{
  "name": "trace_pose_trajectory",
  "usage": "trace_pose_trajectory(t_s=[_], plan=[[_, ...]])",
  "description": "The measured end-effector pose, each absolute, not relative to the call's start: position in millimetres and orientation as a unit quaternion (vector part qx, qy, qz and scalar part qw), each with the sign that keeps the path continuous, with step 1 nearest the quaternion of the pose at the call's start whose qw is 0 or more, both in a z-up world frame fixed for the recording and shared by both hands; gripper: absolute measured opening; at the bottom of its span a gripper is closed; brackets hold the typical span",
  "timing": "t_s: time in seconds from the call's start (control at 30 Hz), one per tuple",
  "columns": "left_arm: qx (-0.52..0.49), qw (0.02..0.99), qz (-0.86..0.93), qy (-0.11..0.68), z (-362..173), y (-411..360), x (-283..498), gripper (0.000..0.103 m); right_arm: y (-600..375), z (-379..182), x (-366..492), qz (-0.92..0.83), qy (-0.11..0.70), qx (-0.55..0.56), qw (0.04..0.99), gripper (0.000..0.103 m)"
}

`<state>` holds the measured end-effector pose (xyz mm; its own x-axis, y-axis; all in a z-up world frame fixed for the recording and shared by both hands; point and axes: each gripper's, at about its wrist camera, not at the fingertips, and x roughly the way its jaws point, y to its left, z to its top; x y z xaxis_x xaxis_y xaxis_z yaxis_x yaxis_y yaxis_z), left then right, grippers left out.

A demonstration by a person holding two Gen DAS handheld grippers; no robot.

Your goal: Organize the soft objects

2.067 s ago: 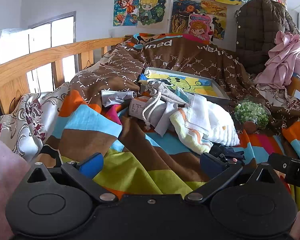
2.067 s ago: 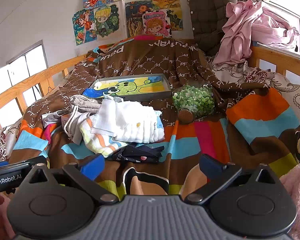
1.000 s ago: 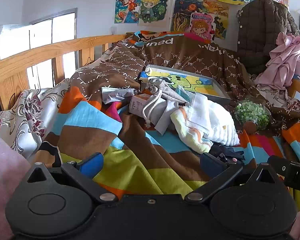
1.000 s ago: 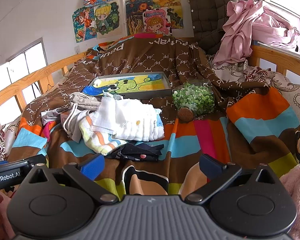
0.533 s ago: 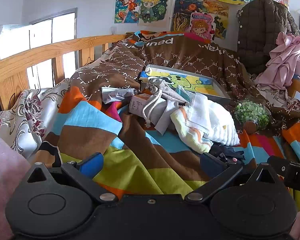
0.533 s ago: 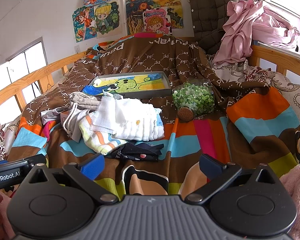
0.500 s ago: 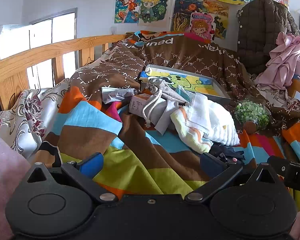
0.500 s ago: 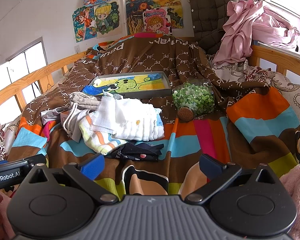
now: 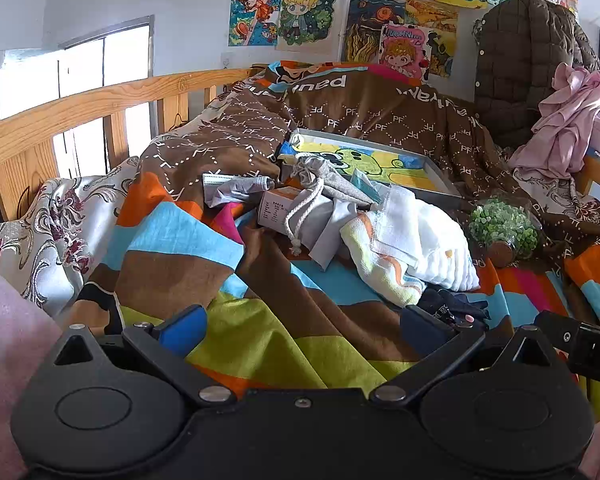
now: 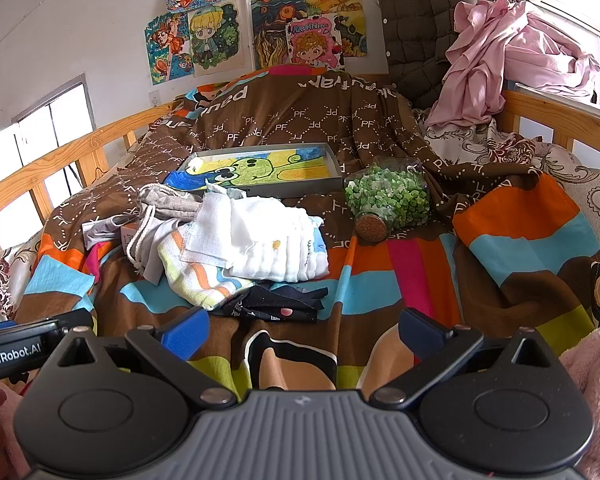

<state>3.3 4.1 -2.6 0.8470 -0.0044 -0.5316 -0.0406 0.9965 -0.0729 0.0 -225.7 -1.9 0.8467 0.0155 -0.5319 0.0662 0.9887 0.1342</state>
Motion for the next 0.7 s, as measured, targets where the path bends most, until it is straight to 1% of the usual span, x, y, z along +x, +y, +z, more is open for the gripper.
trace_pose_trajectory(t_s=[0.7], plan=[[-0.044, 0.961, 0.008, 0.273, -3.1, 4.8, 2.9, 0.102, -226.9, -2.0, -0.2, -0.014, 0.277, 0.075, 0.958, 0.103]])
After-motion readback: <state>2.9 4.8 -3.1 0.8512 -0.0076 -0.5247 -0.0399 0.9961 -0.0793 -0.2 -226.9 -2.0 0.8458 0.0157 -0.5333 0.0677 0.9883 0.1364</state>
